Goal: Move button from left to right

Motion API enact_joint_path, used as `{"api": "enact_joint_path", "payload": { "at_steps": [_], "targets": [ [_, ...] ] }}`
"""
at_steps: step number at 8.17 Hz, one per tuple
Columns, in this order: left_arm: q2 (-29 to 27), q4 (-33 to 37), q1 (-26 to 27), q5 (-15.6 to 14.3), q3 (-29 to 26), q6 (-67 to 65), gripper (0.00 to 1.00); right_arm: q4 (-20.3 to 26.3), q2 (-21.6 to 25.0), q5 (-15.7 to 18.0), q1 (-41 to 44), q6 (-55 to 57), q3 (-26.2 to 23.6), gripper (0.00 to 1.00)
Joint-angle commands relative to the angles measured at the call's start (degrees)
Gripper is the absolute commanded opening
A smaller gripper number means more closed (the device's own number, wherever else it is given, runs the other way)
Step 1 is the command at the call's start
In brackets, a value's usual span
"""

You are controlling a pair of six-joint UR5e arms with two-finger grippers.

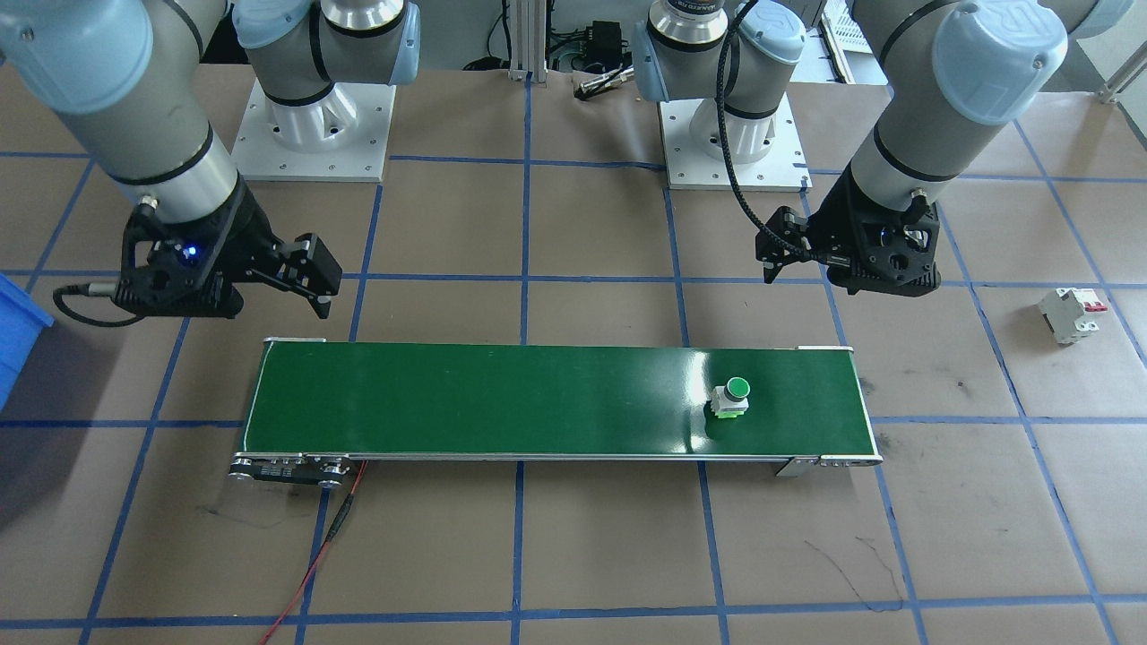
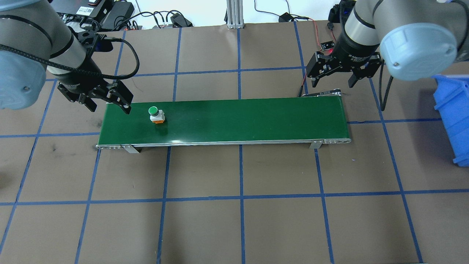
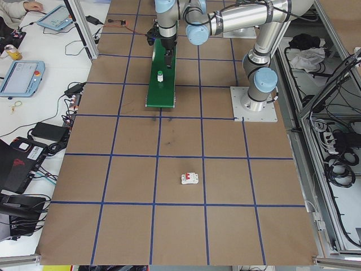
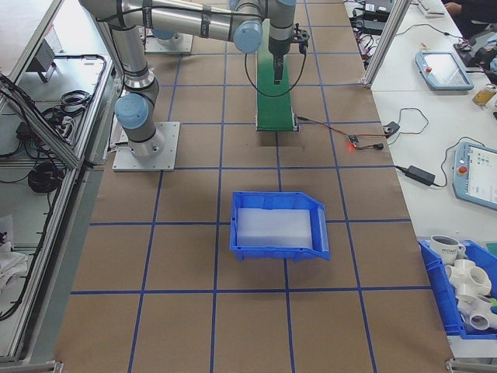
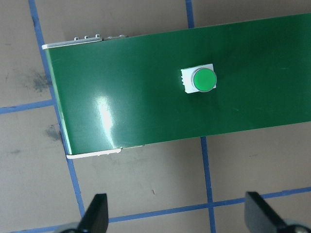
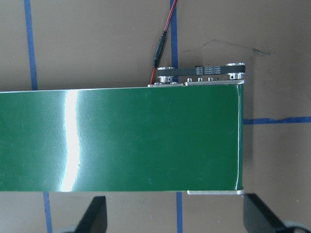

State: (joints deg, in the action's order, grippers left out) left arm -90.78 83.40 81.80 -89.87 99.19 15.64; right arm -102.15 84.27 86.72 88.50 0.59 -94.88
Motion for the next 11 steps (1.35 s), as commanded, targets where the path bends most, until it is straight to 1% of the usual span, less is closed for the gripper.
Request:
{"api": "enact_joint_path", "payload": {
  "at_steps": [1, 2, 4, 6, 7, 8, 9, 10, 11],
  "targets": [
    [-1.7, -3.1, 1.9, 0.0, 0.1, 0.6, 1.0, -5.5, -5.1, -0.3, -0.1, 0.6, -0.6, 1.0],
    [-1.9, -3.3, 2.9, -0.1, 0.4, 0.0, 1.0, -5.5, -5.6, -0.3, -0.1, 0.6, -0.9, 1.0],
    [-1.8, -3.3, 3.2, -0.2, 0.5, 0.1, 1.0, -6.4, -8.2, -1.1, -0.2, 0.6, -2.2, 1.0],
    [-2.3, -3.3, 3.2, -0.3, 0.0, 0.1, 1.0, -6.4, -8.2, -2.1, -0.2, 2.3, -2.5, 1.0],
    [-2.7, -3.6, 3.0, -0.3, -0.1, 0.2, 1.0, -6.9, -8.2, -4.5, -0.1, 5.4, -2.5, 1.0],
    [-2.7, -3.5, 3.0, -0.2, -0.1, 0.3, 1.0, -7.3, -8.2, -5.2, -0.1, 6.1, -2.7, 1.0],
    [-2.8, -3.6, 3.0, -0.2, 0.2, 0.3, 1.0, -8.0, -8.2, -6.9, -0.1, 6.4, -2.7, 1.0],
    [-2.9, -3.7, 3.0, -0.1, 0.5, 0.2, 1.0, -9.1, -8.2, -10.0, -0.1, 8.2, -2.8, 1.0],
    [-2.7, -3.8, 3.0, -0.3, 0.4, 0.7, 1.0, -10.1, -8.2, -10.0, 0.1, 9.9, -2.8, 1.0]
  ]
}}
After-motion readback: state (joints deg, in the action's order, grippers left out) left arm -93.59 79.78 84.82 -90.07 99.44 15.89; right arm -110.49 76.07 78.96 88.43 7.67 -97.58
